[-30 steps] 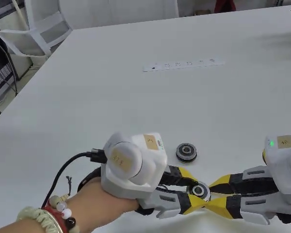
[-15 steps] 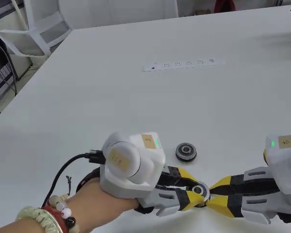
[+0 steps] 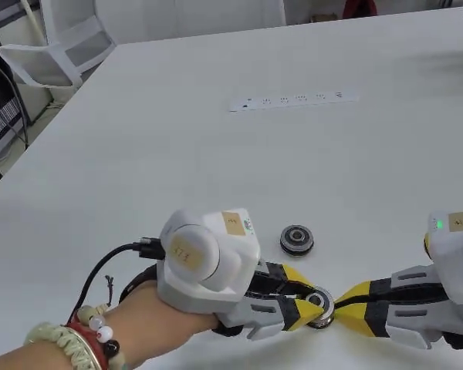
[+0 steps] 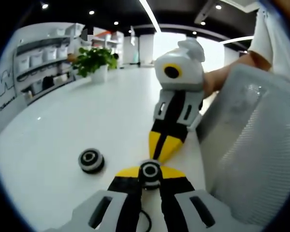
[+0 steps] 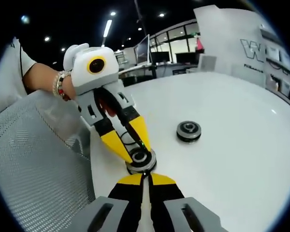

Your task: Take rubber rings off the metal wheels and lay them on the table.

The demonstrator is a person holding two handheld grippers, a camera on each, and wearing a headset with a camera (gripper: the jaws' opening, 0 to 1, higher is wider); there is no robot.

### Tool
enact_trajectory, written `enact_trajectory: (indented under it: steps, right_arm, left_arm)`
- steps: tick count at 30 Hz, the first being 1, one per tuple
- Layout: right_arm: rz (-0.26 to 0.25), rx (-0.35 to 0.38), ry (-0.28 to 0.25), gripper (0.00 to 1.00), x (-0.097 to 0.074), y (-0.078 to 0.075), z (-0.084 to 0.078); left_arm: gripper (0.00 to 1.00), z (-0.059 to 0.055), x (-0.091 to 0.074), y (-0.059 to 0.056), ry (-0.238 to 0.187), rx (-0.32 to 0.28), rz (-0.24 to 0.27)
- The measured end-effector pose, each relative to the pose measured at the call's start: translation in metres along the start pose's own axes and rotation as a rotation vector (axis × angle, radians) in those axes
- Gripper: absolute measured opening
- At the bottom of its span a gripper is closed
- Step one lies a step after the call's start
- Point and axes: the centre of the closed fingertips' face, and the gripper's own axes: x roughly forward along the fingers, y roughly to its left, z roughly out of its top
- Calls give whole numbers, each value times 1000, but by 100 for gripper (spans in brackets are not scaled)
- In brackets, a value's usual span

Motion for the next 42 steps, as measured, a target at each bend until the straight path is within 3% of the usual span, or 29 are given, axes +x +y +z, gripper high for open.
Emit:
enact_trajectory:
  steps: [4, 11, 15, 18, 20, 23, 26, 28, 32, 42]
  right_arm:
    - [16, 149, -28, 0, -1, 0, -2]
    - [43, 181, -4, 0, 1, 0, 1]
    - [58, 352, -25, 0, 1, -2, 1]
    - [138, 662, -57, 0, -1, -1, 3]
    - [160, 773, -104, 0, -3, -4, 4]
    - [159, 739, -104, 0, -4, -2, 4]
    - [179, 812, -105, 0, -4, 0, 6]
    - [202, 849, -149, 0, -6, -1, 13]
    - [228, 873, -176, 0, -8, 1, 15]
    - [259, 919, -179, 0, -9, 1, 19]
  left_arm:
    - [15, 0, 0, 0, -7, 3, 2]
    - [15, 1, 0, -1, -21, 6, 5]
    - [15, 1, 1, 0, -24, 4, 9]
    - [15, 1, 1, 0, -28, 0, 9]
    - [15, 1, 1, 0, -30, 1, 10]
    - [15, 1, 1, 1, -32, 0, 13]
    - [14, 0, 1, 1, -41, -9, 12]
    - [15, 0, 1, 2, -43, -12, 15]
    - [15, 0, 1, 2, -49, -15, 19]
    - [14, 1, 2, 4, -56, -17, 33]
